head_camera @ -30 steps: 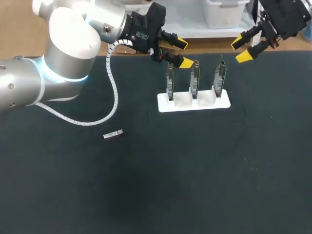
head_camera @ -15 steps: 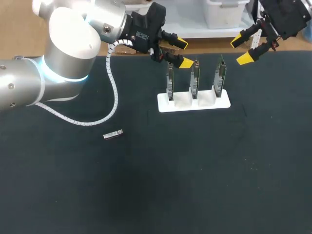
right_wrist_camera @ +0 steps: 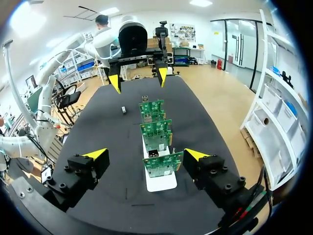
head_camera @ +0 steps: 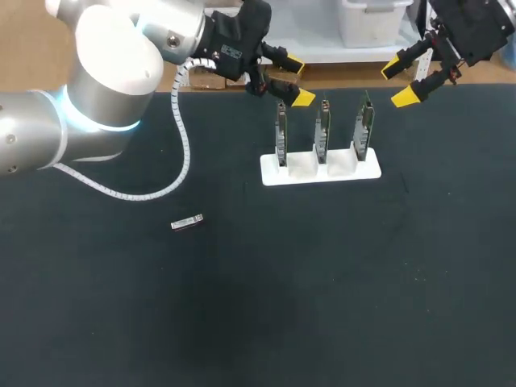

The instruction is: Pick up the optical module with the left hand, and insert it into the network port with the right hand.

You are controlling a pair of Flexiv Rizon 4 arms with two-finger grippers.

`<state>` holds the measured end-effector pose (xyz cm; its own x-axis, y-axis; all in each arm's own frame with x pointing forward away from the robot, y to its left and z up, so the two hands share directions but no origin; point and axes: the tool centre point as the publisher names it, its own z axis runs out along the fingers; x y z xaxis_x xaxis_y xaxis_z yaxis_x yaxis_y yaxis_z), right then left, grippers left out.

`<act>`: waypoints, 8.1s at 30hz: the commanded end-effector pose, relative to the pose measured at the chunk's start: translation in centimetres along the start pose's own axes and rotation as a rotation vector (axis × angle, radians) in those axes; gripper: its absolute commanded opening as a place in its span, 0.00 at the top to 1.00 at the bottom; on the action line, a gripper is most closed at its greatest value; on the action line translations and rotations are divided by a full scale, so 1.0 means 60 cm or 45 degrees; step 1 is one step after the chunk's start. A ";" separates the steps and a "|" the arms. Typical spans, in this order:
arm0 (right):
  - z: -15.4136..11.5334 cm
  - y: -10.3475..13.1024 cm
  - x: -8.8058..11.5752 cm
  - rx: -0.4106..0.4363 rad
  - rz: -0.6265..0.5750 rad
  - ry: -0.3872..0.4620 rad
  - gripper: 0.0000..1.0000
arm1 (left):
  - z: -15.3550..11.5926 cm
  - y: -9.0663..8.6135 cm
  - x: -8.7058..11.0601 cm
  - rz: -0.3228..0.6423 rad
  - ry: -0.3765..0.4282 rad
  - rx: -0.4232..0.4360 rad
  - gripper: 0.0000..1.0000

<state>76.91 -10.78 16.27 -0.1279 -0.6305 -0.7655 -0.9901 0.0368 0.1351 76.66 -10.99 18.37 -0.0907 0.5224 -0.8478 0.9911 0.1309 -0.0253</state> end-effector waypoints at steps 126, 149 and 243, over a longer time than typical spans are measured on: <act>0.001 0.002 0.000 0.005 -0.001 0.000 0.00 | -0.194 -0.178 0.434 -0.262 1.263 -0.165 0.00; 0.001 0.002 0.000 0.005 -0.001 0.000 0.00 | -0.166 -0.160 0.459 -0.215 1.270 -0.101 0.00; 0.001 0.002 0.000 0.005 -0.001 0.000 0.00 | -0.156 -0.161 0.511 -0.308 1.202 -0.117 1.00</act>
<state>76.89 -10.77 16.26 -0.1278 -0.6307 -0.7655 -0.9902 0.0373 0.1346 63.32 11.30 -1.93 -0.3725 0.9270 -0.0446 0.9271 0.3695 -0.0626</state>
